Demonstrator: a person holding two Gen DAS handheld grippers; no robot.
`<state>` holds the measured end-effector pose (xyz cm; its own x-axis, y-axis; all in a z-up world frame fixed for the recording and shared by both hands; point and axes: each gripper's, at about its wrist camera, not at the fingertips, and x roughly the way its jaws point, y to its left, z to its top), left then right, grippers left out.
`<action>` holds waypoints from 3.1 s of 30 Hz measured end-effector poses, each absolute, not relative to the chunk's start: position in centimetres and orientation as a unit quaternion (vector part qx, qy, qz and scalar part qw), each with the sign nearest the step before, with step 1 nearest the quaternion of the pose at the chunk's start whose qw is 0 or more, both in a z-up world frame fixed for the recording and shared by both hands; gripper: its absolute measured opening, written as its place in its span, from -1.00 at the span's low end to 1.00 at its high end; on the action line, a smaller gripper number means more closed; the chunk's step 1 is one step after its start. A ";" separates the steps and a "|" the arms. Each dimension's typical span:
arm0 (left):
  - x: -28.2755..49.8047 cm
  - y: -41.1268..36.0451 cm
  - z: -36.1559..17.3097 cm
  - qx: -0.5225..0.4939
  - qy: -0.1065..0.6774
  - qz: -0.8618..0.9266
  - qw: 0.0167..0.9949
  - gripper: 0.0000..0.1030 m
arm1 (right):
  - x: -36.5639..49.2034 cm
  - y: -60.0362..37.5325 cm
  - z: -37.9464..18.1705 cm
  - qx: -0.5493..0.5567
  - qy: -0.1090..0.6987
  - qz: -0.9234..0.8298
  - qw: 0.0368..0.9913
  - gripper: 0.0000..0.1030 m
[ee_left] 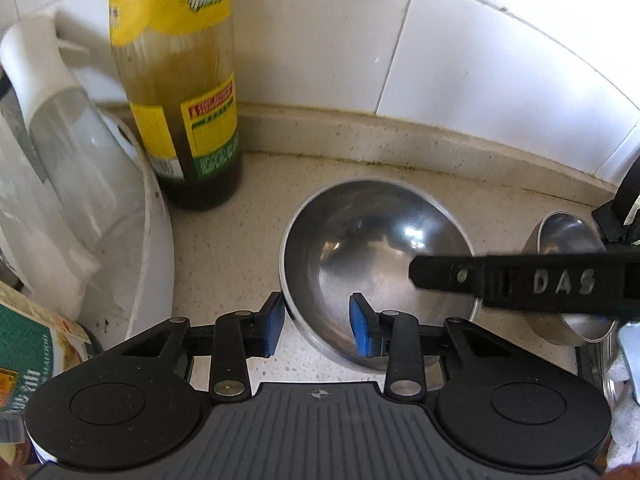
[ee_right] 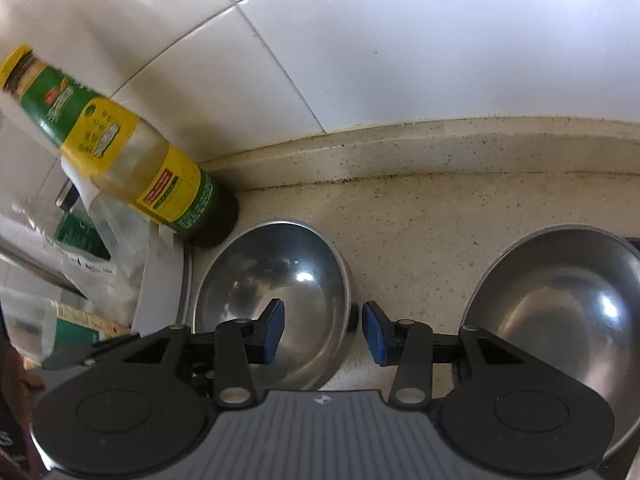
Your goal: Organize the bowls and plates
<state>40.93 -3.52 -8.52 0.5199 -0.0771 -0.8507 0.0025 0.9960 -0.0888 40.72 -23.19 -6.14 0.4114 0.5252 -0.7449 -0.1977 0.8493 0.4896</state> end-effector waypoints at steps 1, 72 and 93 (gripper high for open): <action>41.0 -3.5 -8.6 -0.037 0.492 -0.019 0.870 -0.07 | 40.9 -23.3 -6.2 0.166 0.498 0.217 0.823 0.09; 27.9 -5.2 -2.9 -0.023 0.423 -0.087 0.902 0.06 | 25.9 -24.8 -1.9 0.126 0.457 0.232 0.850 -0.26; 28.5 -5.0 -5.2 -0.022 0.443 -0.090 0.892 0.03 | 26.7 -23.7 -3.5 0.116 0.473 0.219 0.845 -0.25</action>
